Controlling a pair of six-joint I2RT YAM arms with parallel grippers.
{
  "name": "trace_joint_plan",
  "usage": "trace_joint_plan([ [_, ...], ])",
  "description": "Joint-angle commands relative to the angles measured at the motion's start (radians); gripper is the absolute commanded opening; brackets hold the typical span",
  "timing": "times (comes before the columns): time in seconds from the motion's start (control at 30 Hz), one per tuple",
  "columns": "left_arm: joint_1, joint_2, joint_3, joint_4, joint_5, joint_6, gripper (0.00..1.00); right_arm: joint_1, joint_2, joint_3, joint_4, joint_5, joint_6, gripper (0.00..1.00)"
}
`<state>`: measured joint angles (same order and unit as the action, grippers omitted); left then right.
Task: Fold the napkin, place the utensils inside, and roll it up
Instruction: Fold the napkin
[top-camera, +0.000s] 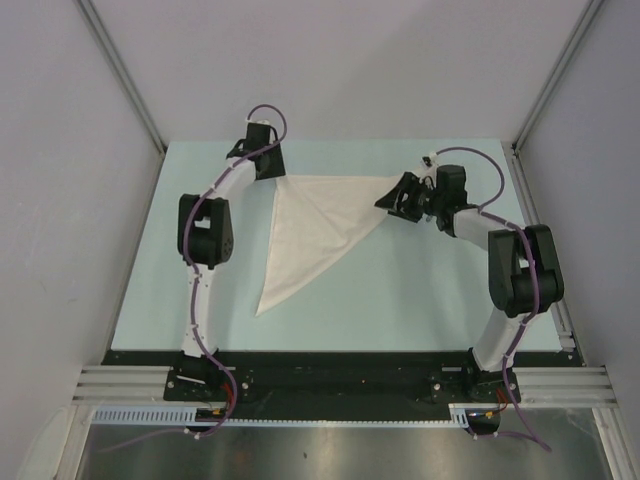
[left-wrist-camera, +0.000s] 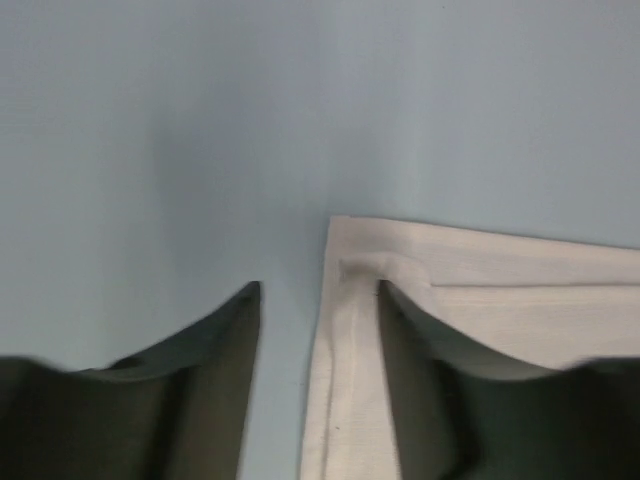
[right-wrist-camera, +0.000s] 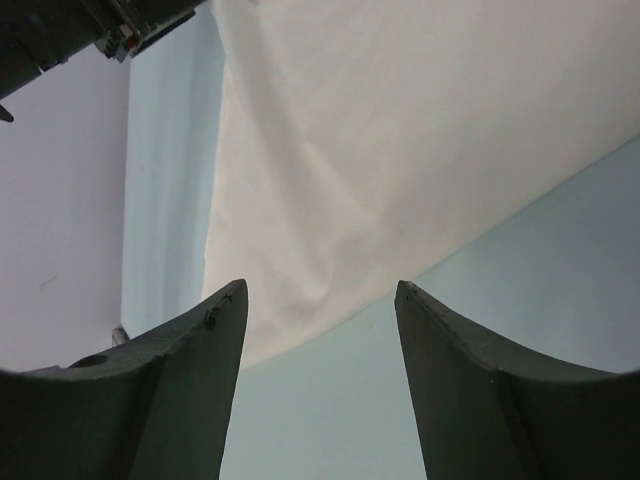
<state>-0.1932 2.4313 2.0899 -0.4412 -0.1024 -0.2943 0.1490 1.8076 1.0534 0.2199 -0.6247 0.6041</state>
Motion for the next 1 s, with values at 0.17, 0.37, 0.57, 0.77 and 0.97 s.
trace_joint_plan([
  [0.17,0.006,-0.175,-0.049,0.008,-0.006,-0.042,0.83,-0.025,0.068,0.301,-0.270,0.276,-0.190,0.66],
  [0.37,-0.026,-0.472,-0.450,0.192,-0.059,-0.106,0.93,-0.069,0.240,0.541,-0.361,0.417,-0.254,0.66],
  [0.57,-0.072,-0.630,-0.769,0.327,0.061,-0.219,0.94,-0.098,0.387,0.695,-0.327,0.358,-0.368,0.68],
  [0.77,-0.138,-0.672,-0.941,0.490,0.251,-0.316,0.93,-0.121,0.513,0.838,-0.287,0.195,-0.469,0.76],
  [0.97,-0.153,-0.663,-1.071,0.561,0.294,-0.390,0.93,-0.121,0.622,0.994,-0.344,0.187,-0.563,0.80],
])
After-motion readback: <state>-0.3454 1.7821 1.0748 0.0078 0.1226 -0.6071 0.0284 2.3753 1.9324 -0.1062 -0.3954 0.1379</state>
